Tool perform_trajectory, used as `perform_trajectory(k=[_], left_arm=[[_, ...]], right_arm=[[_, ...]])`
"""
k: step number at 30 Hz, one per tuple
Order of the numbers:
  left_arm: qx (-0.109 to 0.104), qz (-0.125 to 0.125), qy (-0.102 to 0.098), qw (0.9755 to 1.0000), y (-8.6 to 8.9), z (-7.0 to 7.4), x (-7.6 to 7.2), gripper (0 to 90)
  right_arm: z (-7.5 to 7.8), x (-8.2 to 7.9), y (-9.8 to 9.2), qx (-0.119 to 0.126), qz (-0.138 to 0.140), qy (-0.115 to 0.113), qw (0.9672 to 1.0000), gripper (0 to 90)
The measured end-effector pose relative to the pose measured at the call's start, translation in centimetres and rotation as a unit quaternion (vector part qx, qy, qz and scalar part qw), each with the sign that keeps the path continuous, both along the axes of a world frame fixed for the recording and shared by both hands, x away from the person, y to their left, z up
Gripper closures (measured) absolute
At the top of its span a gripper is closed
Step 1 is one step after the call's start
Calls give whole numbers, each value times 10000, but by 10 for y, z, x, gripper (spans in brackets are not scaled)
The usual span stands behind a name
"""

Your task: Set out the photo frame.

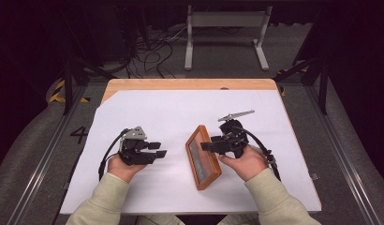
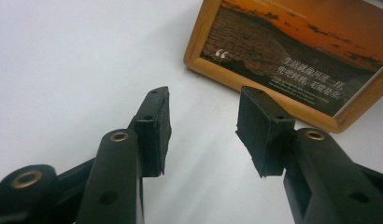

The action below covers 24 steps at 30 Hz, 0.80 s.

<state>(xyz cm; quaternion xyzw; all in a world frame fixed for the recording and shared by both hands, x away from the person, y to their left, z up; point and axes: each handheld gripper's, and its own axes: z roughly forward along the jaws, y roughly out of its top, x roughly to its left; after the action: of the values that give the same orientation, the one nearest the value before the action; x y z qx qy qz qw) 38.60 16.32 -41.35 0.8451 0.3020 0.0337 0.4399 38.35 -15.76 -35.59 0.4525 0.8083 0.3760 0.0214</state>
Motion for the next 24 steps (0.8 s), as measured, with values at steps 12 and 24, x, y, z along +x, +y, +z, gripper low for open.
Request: perform_trajectory(k=[12,24], left_arm=[[51,81,61,9999,2,-2,1,535],[108,66,68,9999,2,-3,2,536]], right_arm=[[-14,11,22,-481,46,575,9972,540],[-14,17,30,-933,-68,916,9914,659]])
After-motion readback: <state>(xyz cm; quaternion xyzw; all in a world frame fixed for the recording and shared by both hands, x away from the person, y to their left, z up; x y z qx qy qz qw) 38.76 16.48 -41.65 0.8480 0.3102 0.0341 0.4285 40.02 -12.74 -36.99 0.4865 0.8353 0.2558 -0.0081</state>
